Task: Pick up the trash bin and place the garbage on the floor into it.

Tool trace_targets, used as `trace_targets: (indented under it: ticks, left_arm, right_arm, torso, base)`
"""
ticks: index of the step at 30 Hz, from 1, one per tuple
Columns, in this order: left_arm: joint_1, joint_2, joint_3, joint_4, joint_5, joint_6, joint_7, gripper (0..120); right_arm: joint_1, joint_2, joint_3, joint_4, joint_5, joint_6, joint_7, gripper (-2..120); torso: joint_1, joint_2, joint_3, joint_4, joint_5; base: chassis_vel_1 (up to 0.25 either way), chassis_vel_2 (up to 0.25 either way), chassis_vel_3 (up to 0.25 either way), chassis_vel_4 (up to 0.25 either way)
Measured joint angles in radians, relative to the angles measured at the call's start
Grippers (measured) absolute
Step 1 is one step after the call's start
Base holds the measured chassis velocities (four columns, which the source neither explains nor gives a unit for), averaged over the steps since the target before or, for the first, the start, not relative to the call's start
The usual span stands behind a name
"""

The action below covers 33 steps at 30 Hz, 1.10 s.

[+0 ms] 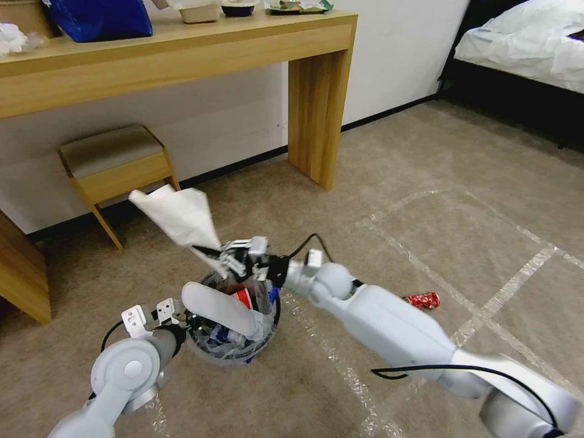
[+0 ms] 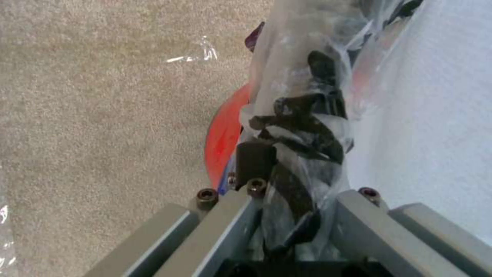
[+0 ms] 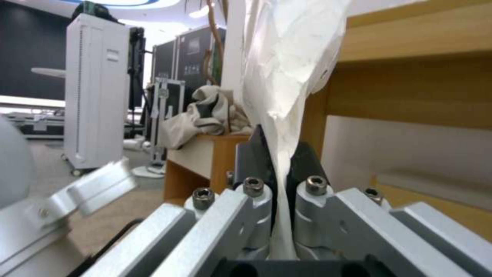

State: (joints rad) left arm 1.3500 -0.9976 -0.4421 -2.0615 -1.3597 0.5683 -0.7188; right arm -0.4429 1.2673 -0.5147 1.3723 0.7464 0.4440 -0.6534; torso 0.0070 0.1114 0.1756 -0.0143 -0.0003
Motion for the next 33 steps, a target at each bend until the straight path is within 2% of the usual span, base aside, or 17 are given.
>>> trace_targets:
  ticks: [14,33]
  left_arm:
    - [0.014,0.015,-0.005,-0.015,0.001,0.001,0.001,0]
    - [0.021,0.008,-0.009,-0.011,0.012,0.001,0.007,0]
  right_arm:
    - [-0.015,0.064,-0.052,-0.160,-0.071,0.033,-0.021,0]
    - [-0.021,0.011,-0.027,-0.142,-0.094,0.042,-0.025,0]
  torso:
    - [0.000,0.000,0.000,0.0000,0.0002]
    - [0.000,0.000,0.000,0.0000,0.0003]
  base:
    - [0.000,0.000,0.000,0.000]
    - [0.000,0.000,0.000,0.000]
